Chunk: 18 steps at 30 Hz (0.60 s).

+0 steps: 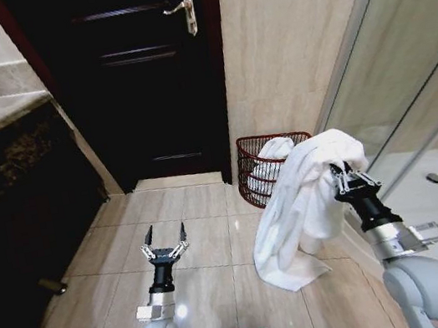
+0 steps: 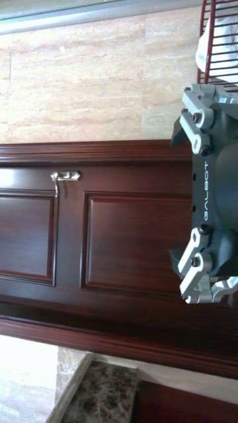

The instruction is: Discard the used towel into the hamper.

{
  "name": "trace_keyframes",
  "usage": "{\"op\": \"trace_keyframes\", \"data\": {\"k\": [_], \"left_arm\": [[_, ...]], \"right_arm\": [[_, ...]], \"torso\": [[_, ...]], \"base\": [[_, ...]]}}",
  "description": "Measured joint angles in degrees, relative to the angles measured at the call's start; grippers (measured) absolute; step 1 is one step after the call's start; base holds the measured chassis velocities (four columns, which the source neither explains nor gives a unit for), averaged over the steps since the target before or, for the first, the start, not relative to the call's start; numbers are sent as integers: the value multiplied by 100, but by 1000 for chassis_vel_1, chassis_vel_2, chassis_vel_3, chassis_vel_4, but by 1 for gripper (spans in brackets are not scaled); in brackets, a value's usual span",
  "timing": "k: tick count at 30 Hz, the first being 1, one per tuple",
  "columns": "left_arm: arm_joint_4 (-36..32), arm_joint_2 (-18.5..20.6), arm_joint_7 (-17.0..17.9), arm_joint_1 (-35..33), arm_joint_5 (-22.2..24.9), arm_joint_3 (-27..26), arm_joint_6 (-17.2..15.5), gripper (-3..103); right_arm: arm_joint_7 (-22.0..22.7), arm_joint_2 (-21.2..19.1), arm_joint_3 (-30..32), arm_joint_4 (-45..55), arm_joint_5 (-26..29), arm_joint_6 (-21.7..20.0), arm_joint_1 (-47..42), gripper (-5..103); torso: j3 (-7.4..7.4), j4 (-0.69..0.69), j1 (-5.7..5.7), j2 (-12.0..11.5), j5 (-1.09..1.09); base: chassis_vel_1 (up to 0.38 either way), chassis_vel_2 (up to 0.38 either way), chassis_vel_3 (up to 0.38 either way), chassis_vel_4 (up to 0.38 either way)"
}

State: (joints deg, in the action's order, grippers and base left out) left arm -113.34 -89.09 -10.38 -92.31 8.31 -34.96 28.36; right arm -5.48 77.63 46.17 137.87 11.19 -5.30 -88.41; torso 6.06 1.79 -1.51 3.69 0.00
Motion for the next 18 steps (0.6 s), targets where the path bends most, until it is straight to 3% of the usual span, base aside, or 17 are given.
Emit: {"op": "trace_keyframes", "data": {"k": [18], "left_arm": [[1, -31, 156, 0, 43, 30, -2, 100]], "right_arm": [[34, -40, -23, 67, -14, 37, -54, 7]], "torso": [[270, -1, -38, 305, 0]], "base": [[-21, -24, -23, -21]]}}
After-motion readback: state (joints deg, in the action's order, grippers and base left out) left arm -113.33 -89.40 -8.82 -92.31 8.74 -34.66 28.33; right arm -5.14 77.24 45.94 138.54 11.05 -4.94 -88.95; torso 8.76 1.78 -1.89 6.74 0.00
